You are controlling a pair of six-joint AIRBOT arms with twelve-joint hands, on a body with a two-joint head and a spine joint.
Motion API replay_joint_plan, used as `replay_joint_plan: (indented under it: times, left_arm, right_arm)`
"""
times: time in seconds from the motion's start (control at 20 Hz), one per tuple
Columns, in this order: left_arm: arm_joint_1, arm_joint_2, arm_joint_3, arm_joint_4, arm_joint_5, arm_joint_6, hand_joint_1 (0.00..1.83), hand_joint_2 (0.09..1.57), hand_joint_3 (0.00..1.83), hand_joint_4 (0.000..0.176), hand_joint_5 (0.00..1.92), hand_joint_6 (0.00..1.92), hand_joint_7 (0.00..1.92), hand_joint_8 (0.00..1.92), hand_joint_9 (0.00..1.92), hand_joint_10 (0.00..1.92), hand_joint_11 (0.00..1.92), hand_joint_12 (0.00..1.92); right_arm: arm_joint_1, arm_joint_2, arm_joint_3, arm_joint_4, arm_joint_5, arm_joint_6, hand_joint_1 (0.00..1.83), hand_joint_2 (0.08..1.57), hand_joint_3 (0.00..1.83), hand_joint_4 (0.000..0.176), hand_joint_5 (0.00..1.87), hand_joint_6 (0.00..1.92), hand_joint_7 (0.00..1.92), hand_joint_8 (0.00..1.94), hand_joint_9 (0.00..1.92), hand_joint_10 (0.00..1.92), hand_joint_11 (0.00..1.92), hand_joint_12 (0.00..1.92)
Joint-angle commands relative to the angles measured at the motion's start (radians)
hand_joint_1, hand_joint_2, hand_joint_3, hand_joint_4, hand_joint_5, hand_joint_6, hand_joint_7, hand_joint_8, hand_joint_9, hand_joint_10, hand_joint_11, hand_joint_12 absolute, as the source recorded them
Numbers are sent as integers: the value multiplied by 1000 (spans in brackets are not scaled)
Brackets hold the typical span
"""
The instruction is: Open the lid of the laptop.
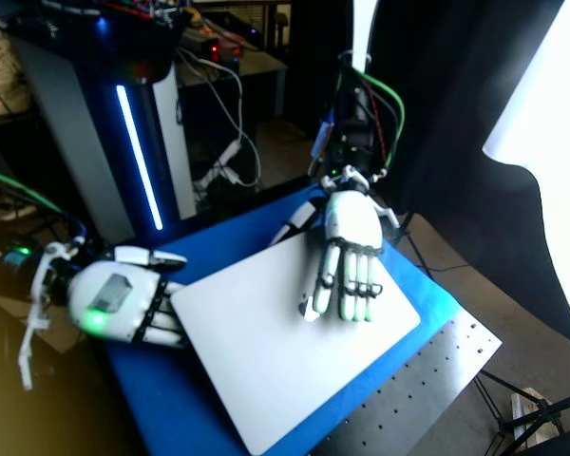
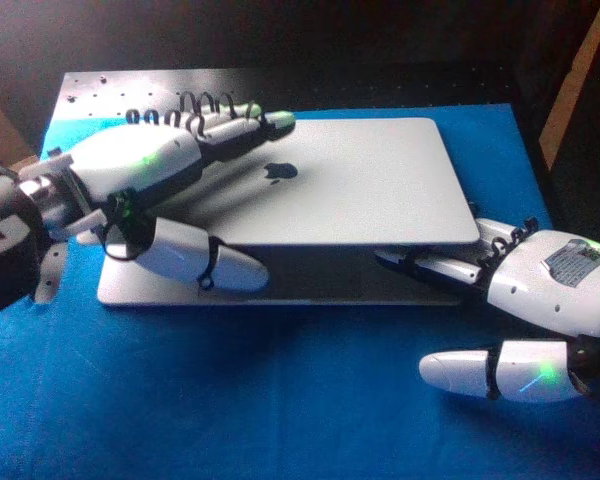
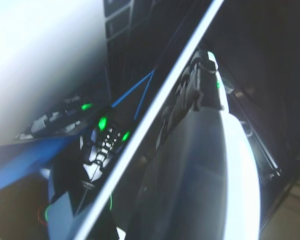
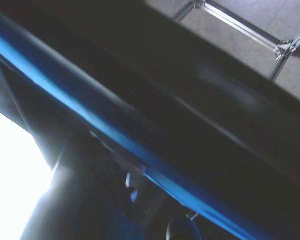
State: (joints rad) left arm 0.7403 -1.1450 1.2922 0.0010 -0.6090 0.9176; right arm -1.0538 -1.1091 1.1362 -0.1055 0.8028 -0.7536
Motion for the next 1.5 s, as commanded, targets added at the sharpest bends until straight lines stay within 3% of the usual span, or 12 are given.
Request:
replay_joint_plan:
  times: [0.0,0.05,0.15,0.2,0.25,0.3,0.4,0.5,0.6,0.7,1.2,1.45]
  left_arm:
    - [-30,-4,11,-33,-137,1,711,983,4,135,0,0,0,0,0,0,0,0]
    - [-35,-4,11,-33,-140,1,710,983,4,135,0,0,0,0,0,0,0,0]
    - [-54,-6,11,-33,-154,1,678,1001,9,93,0,0,0,0,0,0,0,0]
    - [-67,-11,11,-33,-159,6,718,1016,12,92,0,0,0,0,0,0,0,0]
    - [-82,-13,11,-33,-162,14,702,1002,4,65,0,0,0,0,0,0,0,0]
    - [-96,-15,13,-34,-162,16,724,998,0,84,0,0,0,0,0,0,0,0]
    - [-117,-26,26,-41,-172,16,705,999,1,90,0,0,0,0,0,0,0,0]
    - [-132,-32,37,-45,-174,16,734,994,0,126,0,0,0,0,0,0,0,0]
    - [-163,-36,54,-44,-154,16,741,1028,8,136,0,0,0,0,0,0,0,0]
    - [-195,-49,81,-42,-122,16,699,1027,4,175,0,0,0,0,0,0,0,0]
    - [-315,-102,194,-46,-22,16,628,1052,5,176,0,0,0,0,0,0,0,0]
    - [-394,-157,314,-45,136,50,649,1038,0,176,0,0,0,0,0,0,0,0]
  right_arm:
    - [2,-7,-2,-8,66,20,0,1258,7,0,3,1,13,4,0,0,48,22]
    - [1,-7,-2,-10,65,21,0,1258,6,0,4,1,14,4,0,0,49,23]
    - [-3,-7,-2,-15,62,29,0,1228,0,0,0,0,3,0,0,0,35,17]
    - [-4,-7,-2,-22,56,33,0,1227,0,0,0,0,0,0,0,0,13,8]
    - [-4,-7,-1,-32,47,39,0,1247,4,0,0,0,0,0,0,0,12,7]
    - [-4,-7,-1,-45,41,49,0,1251,4,0,0,0,0,0,0,0,44,22]
    - [-6,-7,-2,-64,34,61,0,1263,8,0,0,0,0,0,0,0,43,23]
    - [-7,-7,-2,-71,30,63,0,1247,0,0,3,1,2,0,0,0,17,13]
    - [-7,-7,-2,-76,29,66,0,1248,0,0,0,0,0,0,0,0,0,0]
    - [-8,-8,-2,-80,28,66,0,1245,0,0,0,0,0,0,0,0,0,0]
    - [-10,-12,-2,-84,23,74,0,1279,9,0,0,0,0,0,0,0,0,0]
    - [-10,-12,3,-102,23,75,0,1284,6,0,0,0,0,0,0,0,0,0]
